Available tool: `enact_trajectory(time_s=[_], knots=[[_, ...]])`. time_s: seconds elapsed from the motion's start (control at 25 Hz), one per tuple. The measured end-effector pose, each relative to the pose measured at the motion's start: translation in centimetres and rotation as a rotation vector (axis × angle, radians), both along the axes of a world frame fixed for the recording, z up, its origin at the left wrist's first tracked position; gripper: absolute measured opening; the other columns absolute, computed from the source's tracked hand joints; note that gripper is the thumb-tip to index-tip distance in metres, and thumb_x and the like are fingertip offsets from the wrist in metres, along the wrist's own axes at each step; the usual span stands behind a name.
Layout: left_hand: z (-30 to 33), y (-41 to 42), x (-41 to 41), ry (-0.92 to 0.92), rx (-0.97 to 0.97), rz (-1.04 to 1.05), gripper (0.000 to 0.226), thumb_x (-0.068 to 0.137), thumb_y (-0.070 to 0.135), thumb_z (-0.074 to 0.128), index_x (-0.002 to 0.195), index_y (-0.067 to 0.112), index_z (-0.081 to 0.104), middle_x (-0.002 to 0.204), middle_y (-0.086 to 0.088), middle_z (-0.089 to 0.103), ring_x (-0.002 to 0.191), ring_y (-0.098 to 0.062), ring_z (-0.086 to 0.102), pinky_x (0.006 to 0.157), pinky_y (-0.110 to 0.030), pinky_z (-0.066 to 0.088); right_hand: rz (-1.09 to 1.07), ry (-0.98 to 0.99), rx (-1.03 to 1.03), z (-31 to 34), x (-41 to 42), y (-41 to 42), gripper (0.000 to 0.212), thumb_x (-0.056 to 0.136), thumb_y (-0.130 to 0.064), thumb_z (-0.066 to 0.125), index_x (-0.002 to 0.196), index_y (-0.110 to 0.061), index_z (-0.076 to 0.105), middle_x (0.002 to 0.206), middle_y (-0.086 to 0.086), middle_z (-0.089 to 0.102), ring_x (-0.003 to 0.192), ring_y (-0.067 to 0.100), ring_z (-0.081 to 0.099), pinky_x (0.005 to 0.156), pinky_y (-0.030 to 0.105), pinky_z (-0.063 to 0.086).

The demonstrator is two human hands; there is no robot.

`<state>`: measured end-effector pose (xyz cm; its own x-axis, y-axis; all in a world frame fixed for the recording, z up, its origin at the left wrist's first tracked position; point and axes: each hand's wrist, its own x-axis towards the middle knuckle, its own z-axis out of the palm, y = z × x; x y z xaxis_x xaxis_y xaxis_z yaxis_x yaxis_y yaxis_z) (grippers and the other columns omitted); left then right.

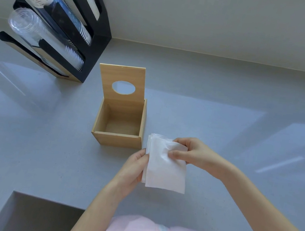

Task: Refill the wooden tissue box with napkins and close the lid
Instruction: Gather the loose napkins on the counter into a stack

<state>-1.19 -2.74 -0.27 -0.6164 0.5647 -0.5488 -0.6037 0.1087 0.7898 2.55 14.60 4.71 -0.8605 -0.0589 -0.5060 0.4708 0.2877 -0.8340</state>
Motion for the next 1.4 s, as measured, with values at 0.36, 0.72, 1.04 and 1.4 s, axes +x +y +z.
enact_trajectory(time_s=[0.36,0.72,1.04,1.4], knots=[[-0.1,0.2,0.1,-0.044,0.023,0.012,0.036,0.099,0.028,0.033,0.115,0.010,0.060,0.099,-0.002,0.069,0.081,-0.009,0.067,0.067,-0.021,0.053,-0.163,0.051,0.256,-1.5,-0.3,-0.8,0.011,0.084,-0.014,0.054,0.080,-0.024,0.059,0.083,-0.003,0.061,0.082,0.016,0.056,0.066,0.024,0.043],[-0.3,0.0,0.3,-0.018,0.006,0.019,0.019,0.093,0.019,0.049,0.109,0.015,0.060,0.102,-0.006,0.067,0.088,-0.018,0.064,0.073,-0.026,0.053,-0.106,0.095,0.334,-1.6,-0.3,-0.9,0.013,0.084,-0.015,0.052,0.084,-0.027,0.058,0.089,0.001,0.062,0.081,0.018,0.056,0.060,0.023,0.042],[-0.3,0.0,0.4,-0.005,0.010,0.013,0.018,0.093,0.014,0.050,0.108,0.015,0.060,0.095,-0.001,0.069,0.078,-0.009,0.068,0.069,-0.022,0.055,-0.066,0.096,0.303,-1.4,-0.4,-0.7,0.014,0.084,-0.013,0.053,0.085,-0.026,0.060,0.089,0.002,0.064,0.081,0.018,0.057,0.063,0.025,0.044],[0.2,0.8,0.5,0.042,-0.005,0.024,0.015,0.093,0.011,0.049,0.099,0.018,0.062,0.090,0.000,0.070,0.074,-0.008,0.068,0.071,-0.024,0.052,-0.131,0.104,0.275,-1.6,0.5,0.1,0.010,0.087,-0.021,0.055,0.095,-0.026,0.057,0.083,-0.010,0.059,0.072,0.003,0.054,0.060,0.019,0.041]])
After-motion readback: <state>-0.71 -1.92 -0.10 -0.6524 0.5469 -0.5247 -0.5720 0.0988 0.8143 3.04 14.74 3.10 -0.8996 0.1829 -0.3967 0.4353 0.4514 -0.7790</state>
